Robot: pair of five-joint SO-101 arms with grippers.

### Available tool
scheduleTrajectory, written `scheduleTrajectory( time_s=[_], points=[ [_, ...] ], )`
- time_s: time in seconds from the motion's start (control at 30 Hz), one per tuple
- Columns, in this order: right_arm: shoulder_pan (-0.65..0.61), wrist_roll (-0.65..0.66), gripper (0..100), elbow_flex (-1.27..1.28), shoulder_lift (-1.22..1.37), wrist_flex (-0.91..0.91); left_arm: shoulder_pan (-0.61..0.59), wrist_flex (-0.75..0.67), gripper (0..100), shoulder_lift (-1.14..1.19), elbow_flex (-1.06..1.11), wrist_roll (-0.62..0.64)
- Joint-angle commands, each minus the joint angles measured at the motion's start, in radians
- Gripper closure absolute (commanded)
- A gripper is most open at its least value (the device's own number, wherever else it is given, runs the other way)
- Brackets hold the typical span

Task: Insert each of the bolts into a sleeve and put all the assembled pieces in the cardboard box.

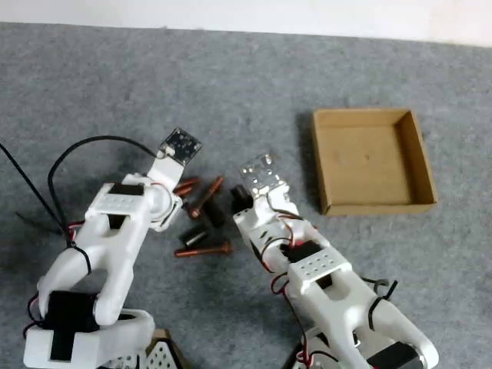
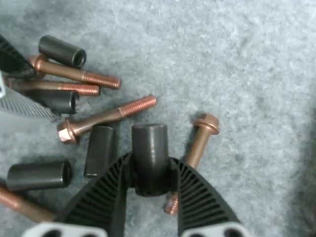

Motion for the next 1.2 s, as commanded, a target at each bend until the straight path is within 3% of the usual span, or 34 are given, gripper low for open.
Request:
scheduleTrajectory(
  time_s=[0.0,0.33,0.77,1.17],
  points=[
    [0.007,-0.008,99.5,-0.015,-0.004,-0.031,-0.024,-0.015,83,-0.007,-0.041,0.002],
    [0.007,-0.008,99.5,-0.013,-0.004,-0.031,0.008,-0.009,83,-0.042,-0.031,0.002],
    [0.008,-0.008,99.5,-0.013,-0.004,-0.031,0.036,-0.012,83,-0.478,0.185,0.034],
    [0.008,-0.008,99.5,-0.015,-0.004,-0.031,-0.053,-0.014,83,-0.229,0.061,0.031]
  ],
)
